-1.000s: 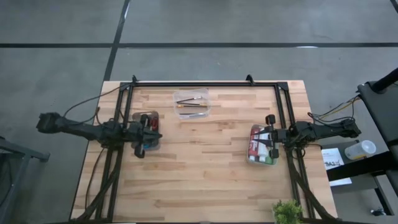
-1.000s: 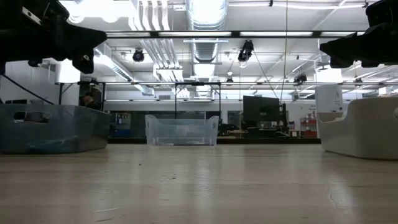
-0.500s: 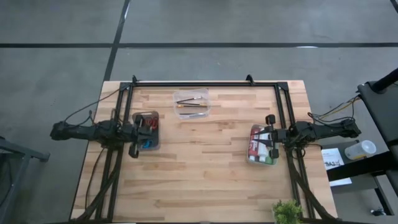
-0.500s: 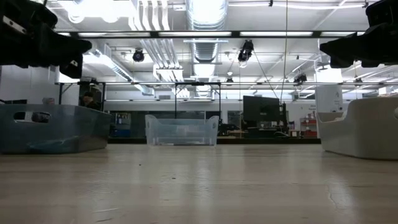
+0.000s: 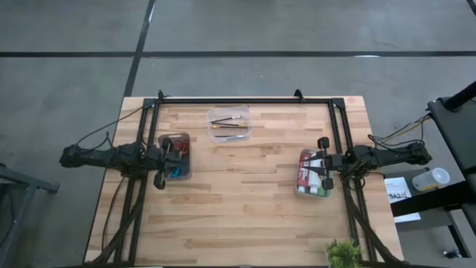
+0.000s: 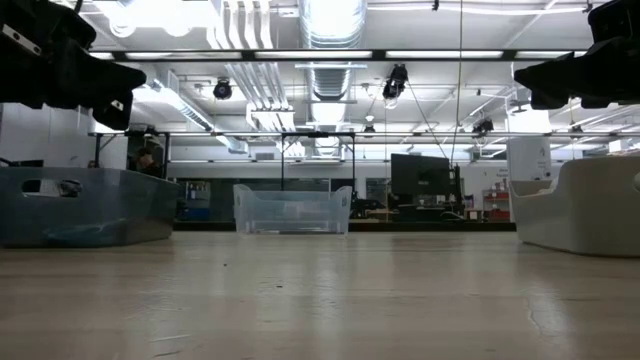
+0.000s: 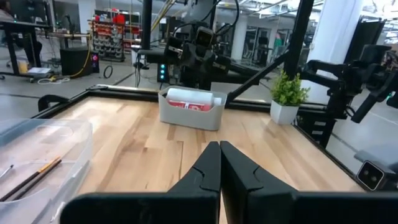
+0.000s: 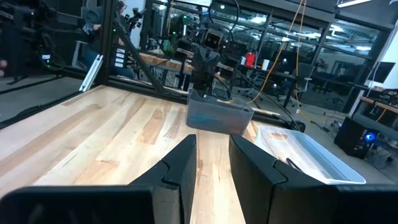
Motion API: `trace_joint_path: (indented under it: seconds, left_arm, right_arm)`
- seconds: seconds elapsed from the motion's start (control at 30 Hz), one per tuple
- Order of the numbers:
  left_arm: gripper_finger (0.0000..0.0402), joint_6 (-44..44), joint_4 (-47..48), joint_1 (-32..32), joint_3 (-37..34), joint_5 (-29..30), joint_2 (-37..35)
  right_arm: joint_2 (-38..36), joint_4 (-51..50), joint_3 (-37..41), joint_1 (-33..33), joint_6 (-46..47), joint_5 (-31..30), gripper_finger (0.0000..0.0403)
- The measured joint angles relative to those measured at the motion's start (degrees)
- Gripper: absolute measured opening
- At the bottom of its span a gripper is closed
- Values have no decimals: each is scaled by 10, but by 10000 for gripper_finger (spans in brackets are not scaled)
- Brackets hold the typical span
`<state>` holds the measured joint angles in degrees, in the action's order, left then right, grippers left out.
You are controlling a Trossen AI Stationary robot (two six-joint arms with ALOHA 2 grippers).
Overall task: Pick & Place Paint Supplies
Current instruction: Return to home position
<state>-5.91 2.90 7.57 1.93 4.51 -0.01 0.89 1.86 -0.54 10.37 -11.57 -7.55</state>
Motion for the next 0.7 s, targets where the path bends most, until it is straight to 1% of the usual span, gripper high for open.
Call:
trace_joint_path:
  seconds: [0.13,0.4,0.7]
  left_arm:
    - [5,-1,1,0,0,0,0]
    - [38,-1,2,0,0,0,2]
    - [42,-1,2,0,0,0,2]
  right_arm:
    - [0,0,0,0,0,0,91]
    - [0,0,0,0,0,0,91]
    - [0,0,0,0,0,0,91]
